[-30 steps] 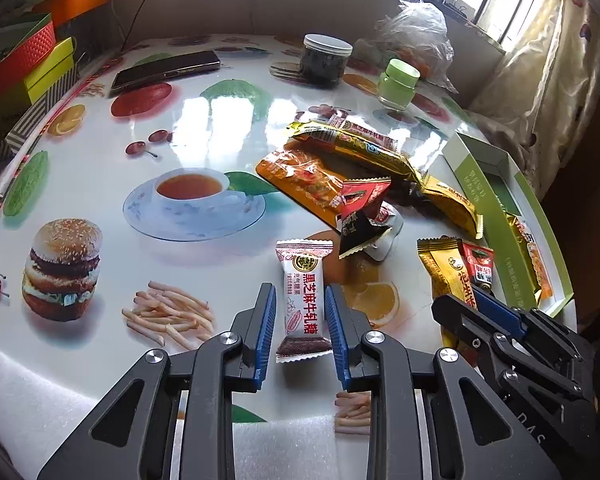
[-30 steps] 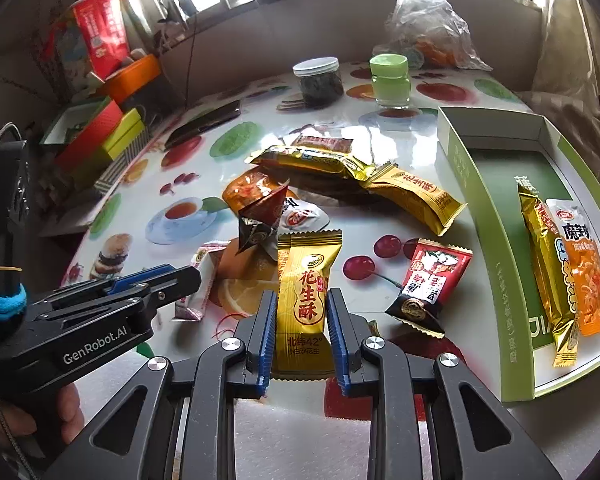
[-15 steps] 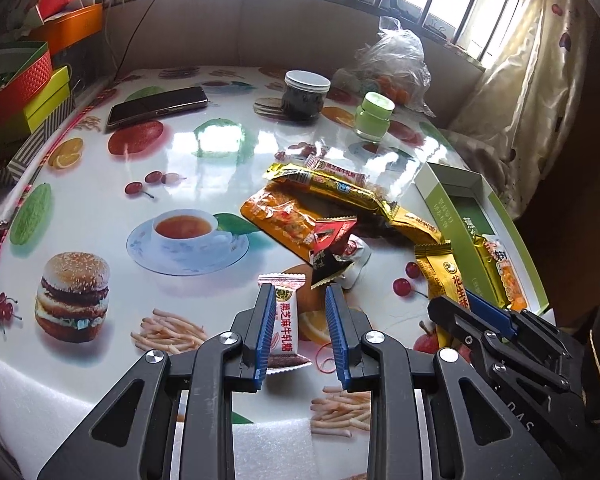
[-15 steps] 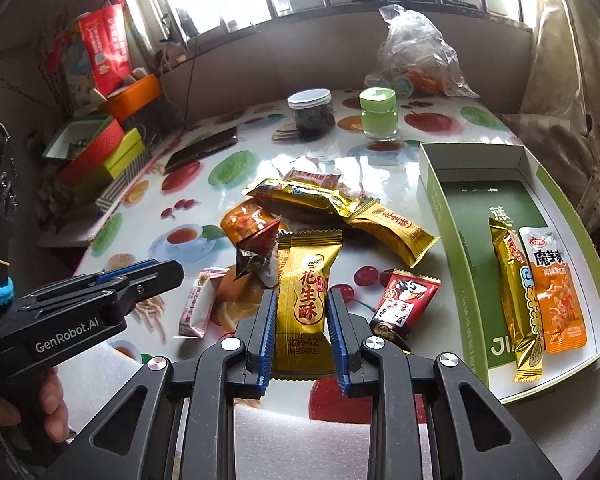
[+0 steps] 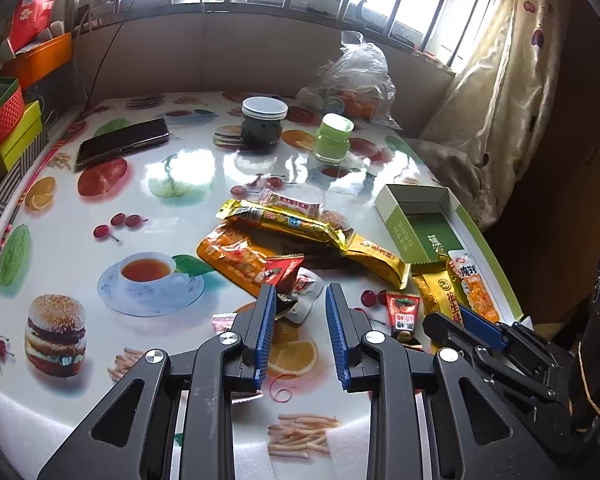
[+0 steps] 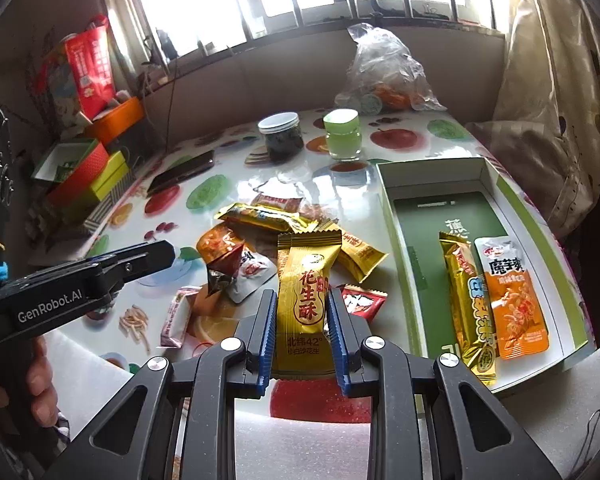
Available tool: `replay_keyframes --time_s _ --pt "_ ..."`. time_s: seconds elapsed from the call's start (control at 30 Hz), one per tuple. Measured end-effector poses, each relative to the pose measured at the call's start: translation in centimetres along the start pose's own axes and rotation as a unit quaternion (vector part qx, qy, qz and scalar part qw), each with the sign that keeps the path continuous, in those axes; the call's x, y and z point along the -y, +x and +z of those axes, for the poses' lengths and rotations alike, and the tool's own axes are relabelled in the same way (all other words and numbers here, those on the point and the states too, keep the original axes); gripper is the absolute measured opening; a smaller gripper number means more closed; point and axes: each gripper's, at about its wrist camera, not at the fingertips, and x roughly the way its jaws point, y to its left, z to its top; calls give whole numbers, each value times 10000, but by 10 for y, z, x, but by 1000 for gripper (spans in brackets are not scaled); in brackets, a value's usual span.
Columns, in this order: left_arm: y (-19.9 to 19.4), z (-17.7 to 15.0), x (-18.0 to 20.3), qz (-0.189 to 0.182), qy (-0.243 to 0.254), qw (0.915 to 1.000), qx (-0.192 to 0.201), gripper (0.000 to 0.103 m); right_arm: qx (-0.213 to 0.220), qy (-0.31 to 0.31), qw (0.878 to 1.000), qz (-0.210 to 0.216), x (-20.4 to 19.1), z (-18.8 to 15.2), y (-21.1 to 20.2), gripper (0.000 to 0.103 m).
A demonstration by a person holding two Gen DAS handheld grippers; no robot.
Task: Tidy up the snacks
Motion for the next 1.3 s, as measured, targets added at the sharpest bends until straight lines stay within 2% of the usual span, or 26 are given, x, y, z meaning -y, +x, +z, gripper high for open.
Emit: replay_keyframes --time_s 0.5,0.87,1.3 --pt "23 22 56 -575 511 9970 -82 27 200 523 9973 -484 58 3 -19 24" --pt "53 38 98 -1108 735 9905 -355 27 90 844 9926 -872 96 -4 -15 23" --pt "97 39 130 -1254 963 9846 -740 27 -187 792 9927 -892 109 -15 1 24"
